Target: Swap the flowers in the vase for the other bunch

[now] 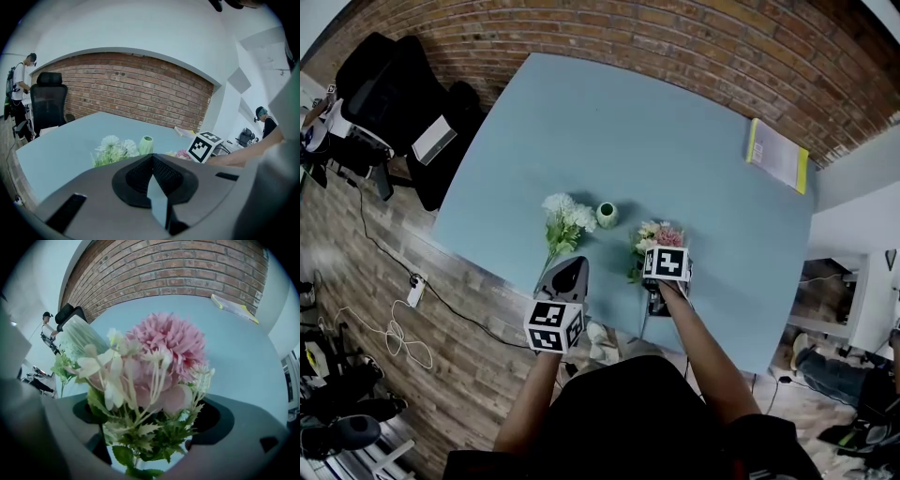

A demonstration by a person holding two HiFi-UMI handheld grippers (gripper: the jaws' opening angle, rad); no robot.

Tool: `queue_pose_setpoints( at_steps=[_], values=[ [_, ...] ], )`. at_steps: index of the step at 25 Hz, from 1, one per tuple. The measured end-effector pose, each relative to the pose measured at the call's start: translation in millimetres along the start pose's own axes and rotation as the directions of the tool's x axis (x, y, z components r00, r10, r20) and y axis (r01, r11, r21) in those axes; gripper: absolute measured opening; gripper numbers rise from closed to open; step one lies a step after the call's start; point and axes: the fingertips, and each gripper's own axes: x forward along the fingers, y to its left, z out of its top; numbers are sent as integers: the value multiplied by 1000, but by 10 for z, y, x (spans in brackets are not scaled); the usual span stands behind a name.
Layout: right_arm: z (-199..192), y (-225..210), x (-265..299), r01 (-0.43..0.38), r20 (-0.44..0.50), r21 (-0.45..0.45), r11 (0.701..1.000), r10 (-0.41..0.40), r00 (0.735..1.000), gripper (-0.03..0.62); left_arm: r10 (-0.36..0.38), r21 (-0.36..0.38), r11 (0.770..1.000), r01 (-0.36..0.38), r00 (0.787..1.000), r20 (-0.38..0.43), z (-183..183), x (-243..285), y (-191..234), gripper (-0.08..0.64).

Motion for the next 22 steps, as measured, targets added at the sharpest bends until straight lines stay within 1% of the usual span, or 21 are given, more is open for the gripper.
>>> queue_pose_setpoints(
  at_steps=[5, 10, 18, 22],
  values=[
    [-10, 5, -18, 3, -14, 17, 1000, -3, 1000, 540, -5, 15, 1000, 5, 1000, 6, 83, -33, -6, 8],
    [-20, 23, -18, -4, -35, 34, 999, 5, 999, 538, 3, 15, 1000, -3, 1000, 2, 60, -58, 38, 8],
    [-86, 53, -16, 0, -71, 22, 1000, 2, 997, 534, 4, 14, 1000, -4, 1000, 6, 54, -95, 42, 8],
    [-106, 79, -27, -8, -93, 18, 1000, 9, 996, 502, 6, 8, 1000, -6, 1000, 7, 61, -106, 52, 8]
  ],
)
